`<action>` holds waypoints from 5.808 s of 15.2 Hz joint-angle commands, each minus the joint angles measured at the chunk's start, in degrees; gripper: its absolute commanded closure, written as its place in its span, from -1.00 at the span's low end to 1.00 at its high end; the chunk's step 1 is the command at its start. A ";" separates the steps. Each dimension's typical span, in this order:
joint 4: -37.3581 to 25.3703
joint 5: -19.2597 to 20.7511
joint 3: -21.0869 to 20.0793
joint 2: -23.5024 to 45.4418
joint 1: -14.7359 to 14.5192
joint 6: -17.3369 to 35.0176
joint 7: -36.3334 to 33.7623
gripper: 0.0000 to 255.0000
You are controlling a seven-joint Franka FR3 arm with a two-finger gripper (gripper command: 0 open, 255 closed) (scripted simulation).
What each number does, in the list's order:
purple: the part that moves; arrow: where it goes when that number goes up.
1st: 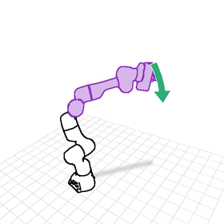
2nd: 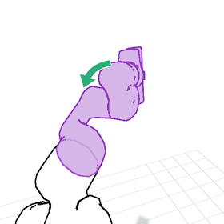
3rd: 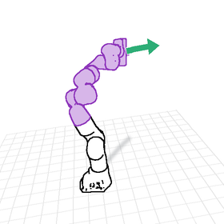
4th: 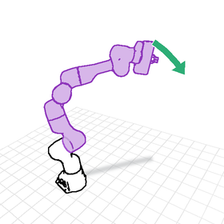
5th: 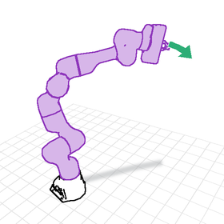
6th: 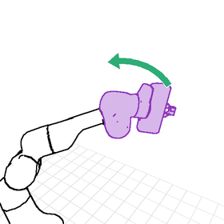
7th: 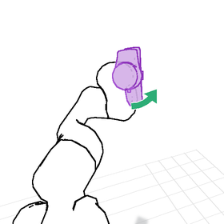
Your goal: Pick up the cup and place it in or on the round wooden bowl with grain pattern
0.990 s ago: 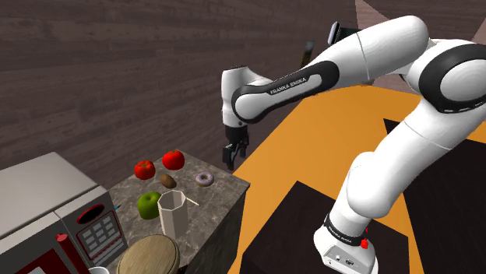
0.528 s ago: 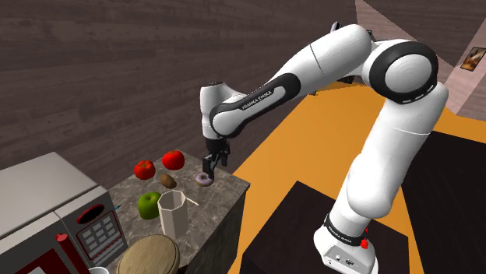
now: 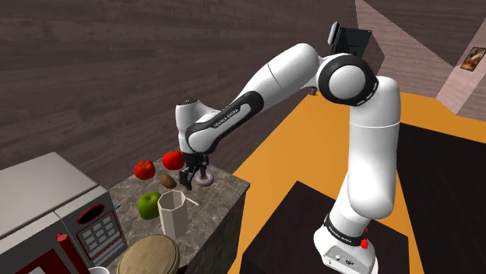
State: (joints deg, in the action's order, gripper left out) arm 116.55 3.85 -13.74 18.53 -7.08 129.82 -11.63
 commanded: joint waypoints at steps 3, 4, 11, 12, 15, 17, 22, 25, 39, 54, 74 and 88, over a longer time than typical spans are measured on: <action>-7.94 2.30 0.58 8.57 -1.95 0.92 -1.74 -1.00; -10.23 2.81 0.78 10.82 -2.50 0.96 -2.09 -1.00; -14.19 4.22 1.64 17.30 -3.87 3.61 -2.96 -1.00; -14.15 4.35 1.74 17.80 -3.94 4.15 -3.04 -1.00; -14.11 4.54 1.89 18.61 -4.06 5.00 -3.16 -1.00; -14.11 4.54 1.89 18.61 -4.06 5.00 -3.16 -1.00; -14.11 4.54 1.89 18.61 -4.06 4.99 -3.16 1.00; -14.11 4.54 1.89 18.61 -4.06 4.99 -3.16 1.00; -13.91 3.52 1.10 14.25 -3.48 0.89 -2.63 1.00; -15.75 1.69 -0.04 7.37 -2.69 -7.71 -1.66 1.00; -22.01 0.75 -4.33 2.34 -10.18 -18.89 -12.34 1.00; -22.31 2.05 -5.66 5.43 -14.46 -16.23 -18.27 1.00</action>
State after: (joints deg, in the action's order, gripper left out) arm 93.74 5.81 -19.45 23.77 -21.54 112.83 -29.88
